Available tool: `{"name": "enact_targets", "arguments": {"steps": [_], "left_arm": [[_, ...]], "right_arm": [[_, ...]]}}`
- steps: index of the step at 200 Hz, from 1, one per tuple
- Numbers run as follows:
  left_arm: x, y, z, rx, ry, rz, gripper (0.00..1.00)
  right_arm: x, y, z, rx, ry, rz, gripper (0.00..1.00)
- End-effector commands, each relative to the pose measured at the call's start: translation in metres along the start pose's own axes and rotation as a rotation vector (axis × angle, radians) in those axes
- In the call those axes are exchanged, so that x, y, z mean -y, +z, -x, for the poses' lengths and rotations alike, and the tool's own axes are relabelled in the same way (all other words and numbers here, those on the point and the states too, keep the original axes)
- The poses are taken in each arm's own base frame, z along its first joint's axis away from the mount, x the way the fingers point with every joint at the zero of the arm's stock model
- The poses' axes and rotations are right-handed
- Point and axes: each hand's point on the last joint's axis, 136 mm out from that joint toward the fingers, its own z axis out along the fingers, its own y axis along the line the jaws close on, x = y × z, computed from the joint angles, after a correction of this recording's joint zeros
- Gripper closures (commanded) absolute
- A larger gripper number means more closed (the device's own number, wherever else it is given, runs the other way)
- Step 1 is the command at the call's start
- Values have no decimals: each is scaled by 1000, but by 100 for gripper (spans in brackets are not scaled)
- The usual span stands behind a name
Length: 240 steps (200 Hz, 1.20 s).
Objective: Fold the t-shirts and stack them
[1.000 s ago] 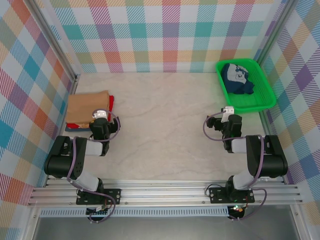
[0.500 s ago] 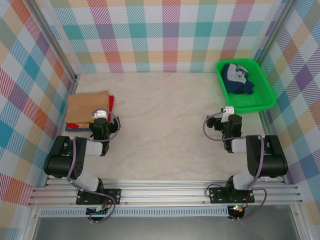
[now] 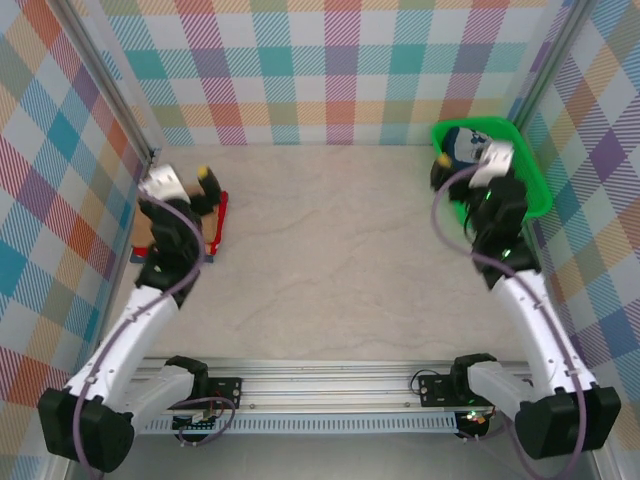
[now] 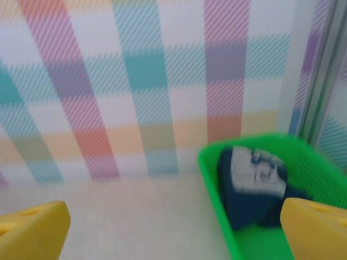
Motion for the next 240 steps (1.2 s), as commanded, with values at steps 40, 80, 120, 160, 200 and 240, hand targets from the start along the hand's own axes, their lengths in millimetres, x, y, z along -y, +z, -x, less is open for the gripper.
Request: {"name": "enact_targets", "arguments": {"steps": [40,80,120,160,200,240], "left_arm": [[62,26,-69,-662,-385,-128,0],[135,20,-74,-693,-365,-321,3],[176,3,-80,-724,-362,-437,13],[182,-13,-82,-743,-334,-451,19],[164,-23,-78,-732,-314,-413,22],[155,-28,-81,-739,-301,-386,23]], "right_arm": [[63,65,-60,-495,355,-304,4],[78,141,-109,-723,501,-294,18],[123,197,-162,-719,662,-341,23],[133,238,-225,-815,765,-319,31],[135,255,-266,-864,871,-337,36],[134,270,-291,-878,948,-328,54]]}}
